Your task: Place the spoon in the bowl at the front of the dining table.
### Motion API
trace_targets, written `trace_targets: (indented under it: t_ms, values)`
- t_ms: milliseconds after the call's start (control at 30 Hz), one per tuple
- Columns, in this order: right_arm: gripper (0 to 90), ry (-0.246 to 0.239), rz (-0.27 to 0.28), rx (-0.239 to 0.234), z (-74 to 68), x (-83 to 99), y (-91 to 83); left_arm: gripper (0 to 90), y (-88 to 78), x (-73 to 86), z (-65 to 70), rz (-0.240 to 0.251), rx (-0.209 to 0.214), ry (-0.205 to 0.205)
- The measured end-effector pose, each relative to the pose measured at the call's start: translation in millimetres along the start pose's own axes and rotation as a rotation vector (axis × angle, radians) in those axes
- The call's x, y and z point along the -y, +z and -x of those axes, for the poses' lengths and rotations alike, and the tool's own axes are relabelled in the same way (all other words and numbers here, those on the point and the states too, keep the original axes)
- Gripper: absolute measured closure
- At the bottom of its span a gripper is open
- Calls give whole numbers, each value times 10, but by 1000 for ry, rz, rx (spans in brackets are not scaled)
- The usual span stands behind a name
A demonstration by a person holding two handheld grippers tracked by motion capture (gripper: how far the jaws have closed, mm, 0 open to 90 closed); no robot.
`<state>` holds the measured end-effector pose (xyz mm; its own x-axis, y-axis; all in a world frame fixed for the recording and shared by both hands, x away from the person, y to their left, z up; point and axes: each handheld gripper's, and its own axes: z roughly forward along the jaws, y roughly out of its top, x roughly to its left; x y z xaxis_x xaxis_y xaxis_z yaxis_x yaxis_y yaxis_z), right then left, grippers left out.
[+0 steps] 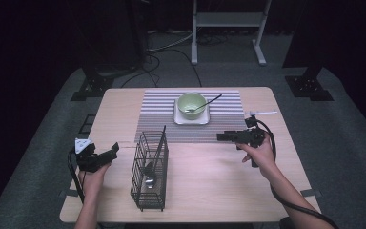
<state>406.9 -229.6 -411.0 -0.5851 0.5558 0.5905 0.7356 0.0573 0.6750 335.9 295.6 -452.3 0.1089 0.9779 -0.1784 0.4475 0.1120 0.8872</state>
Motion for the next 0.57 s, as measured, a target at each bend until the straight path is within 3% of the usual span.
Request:
trace_targets:
  t_ms: [433,567]
  values:
    - [301,-36,22,-29,-158,324,-51,16,2,-1,15,-1,5,5]
    - [306,15,2,-69,-94,526,10,16,11,-2,27,0,6,6]
